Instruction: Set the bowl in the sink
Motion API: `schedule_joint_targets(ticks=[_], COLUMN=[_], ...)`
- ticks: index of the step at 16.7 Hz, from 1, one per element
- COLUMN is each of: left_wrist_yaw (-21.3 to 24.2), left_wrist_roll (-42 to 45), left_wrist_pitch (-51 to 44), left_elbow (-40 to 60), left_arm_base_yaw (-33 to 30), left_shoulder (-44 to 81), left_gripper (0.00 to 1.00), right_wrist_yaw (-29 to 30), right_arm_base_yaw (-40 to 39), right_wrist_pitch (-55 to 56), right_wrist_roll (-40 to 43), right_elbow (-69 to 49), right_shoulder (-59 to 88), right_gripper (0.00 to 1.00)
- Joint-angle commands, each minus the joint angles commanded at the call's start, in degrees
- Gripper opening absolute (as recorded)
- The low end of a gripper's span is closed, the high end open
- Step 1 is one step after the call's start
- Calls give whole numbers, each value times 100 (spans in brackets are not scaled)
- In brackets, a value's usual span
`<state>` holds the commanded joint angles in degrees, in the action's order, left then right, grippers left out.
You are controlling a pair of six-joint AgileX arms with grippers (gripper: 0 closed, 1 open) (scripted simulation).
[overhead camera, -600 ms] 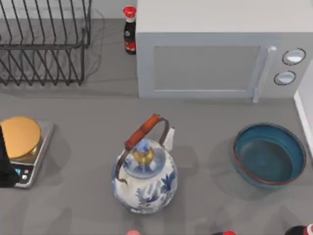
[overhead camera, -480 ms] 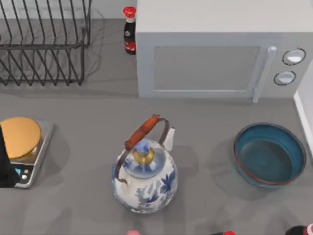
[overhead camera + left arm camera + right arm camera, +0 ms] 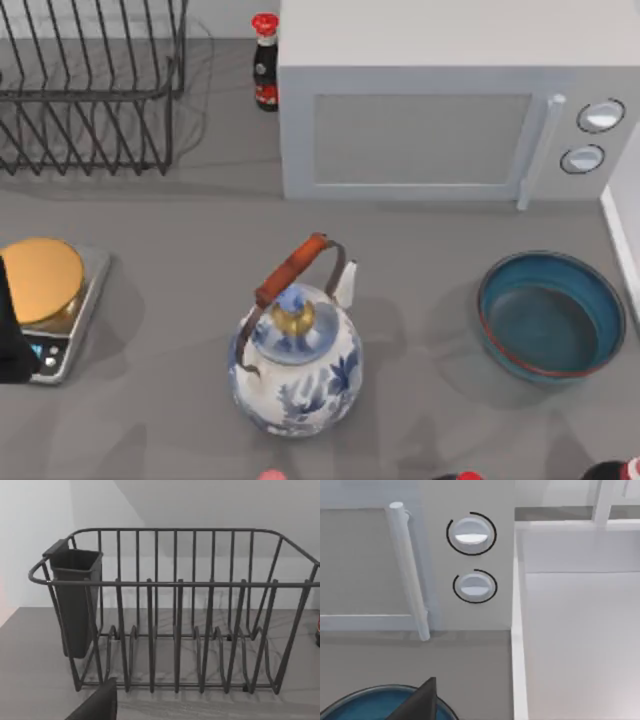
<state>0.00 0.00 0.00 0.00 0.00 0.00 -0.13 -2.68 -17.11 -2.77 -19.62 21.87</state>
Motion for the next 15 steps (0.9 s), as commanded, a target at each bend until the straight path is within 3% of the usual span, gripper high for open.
schedule_joint_targets(ticks=[9, 15], left_wrist_yaw=[0, 0], left_wrist_roll=[0, 0], left_wrist_pitch=[0, 0], left_elbow=[0, 0], left_arm_base_yaw=[0, 0], left_shoulder=[0, 0], left_gripper=[100, 100], right_wrist_yaw=[26, 21], right_arm_base_yaw=[-476, -698], right_wrist_pitch=[-3407, -4888], right_wrist_roll=[-509, -755], right_elbow=[-3646, -5401], right_shoulder=[5187, 7259], right_gripper=[100, 100])
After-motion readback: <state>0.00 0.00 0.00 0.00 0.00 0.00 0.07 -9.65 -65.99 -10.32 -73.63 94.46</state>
